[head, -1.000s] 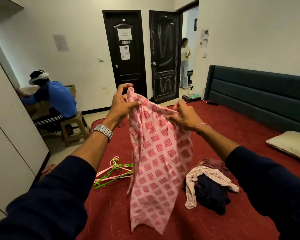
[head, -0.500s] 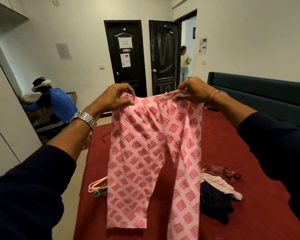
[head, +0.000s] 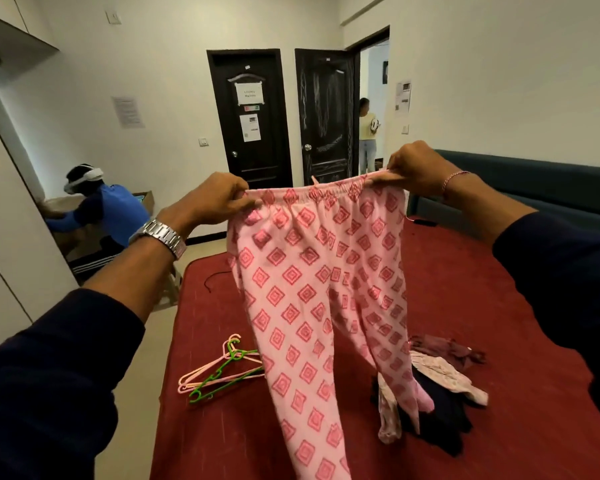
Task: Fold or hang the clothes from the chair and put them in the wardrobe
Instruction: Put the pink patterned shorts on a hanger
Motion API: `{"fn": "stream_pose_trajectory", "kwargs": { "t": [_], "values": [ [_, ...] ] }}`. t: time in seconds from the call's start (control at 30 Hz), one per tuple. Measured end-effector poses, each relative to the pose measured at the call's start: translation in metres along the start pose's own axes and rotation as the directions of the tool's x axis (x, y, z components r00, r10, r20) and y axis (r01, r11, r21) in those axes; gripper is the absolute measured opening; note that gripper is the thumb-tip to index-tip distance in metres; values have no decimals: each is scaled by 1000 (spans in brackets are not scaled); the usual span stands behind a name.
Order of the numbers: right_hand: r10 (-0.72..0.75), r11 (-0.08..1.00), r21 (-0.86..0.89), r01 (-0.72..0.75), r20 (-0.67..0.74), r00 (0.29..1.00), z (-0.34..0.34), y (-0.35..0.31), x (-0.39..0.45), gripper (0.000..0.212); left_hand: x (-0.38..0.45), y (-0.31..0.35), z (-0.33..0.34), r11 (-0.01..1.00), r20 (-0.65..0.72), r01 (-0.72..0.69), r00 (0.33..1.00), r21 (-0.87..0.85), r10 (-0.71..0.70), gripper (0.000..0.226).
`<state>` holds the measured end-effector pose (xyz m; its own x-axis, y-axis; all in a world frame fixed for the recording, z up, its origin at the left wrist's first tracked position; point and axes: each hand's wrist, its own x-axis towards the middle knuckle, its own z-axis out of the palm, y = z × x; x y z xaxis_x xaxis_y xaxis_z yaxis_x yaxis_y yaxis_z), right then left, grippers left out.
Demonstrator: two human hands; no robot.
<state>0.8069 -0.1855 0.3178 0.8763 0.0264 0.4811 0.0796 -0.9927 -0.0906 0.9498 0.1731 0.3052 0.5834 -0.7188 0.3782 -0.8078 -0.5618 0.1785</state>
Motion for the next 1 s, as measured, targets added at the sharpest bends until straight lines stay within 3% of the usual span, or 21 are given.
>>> {"fn": "stream_pose_trajectory", "kwargs": {
  "t": [0.13,0.2,0.3,0.4,0.57,0.87,1.0],
  "values": [
    [-26,997,76,32,-73,997,-10,4,-5,62,3,-1,-19,997,-82,10,997,75,-4,39],
    [-32,993,111,48,-143,989,-17,1,-4,56,4,3,-33,996,-147,-9,989,90,22,37],
    [48,977,214,5,-245,968,-28,-4,3,41,6,10,-53,995,-262,-33,963,96,57,43],
    [141,950,310,-46,-292,946,-33,-9,10,42,9,15,-68,992,-363,-30,929,125,74,48],
    [233,895,443,-52,-367,901,-36,-22,15,42,8,21,-72,995,-485,-80,869,54,97,30],
    [237,849,527,-53,-289,928,-33,-33,10,31,-9,7,-71,973,-455,-144,889,-178,48,33],
    [228,792,610,-23,-262,938,-31,-38,2,53,-18,5,-68,981,-378,-82,926,-176,9,38]
  ]
}}
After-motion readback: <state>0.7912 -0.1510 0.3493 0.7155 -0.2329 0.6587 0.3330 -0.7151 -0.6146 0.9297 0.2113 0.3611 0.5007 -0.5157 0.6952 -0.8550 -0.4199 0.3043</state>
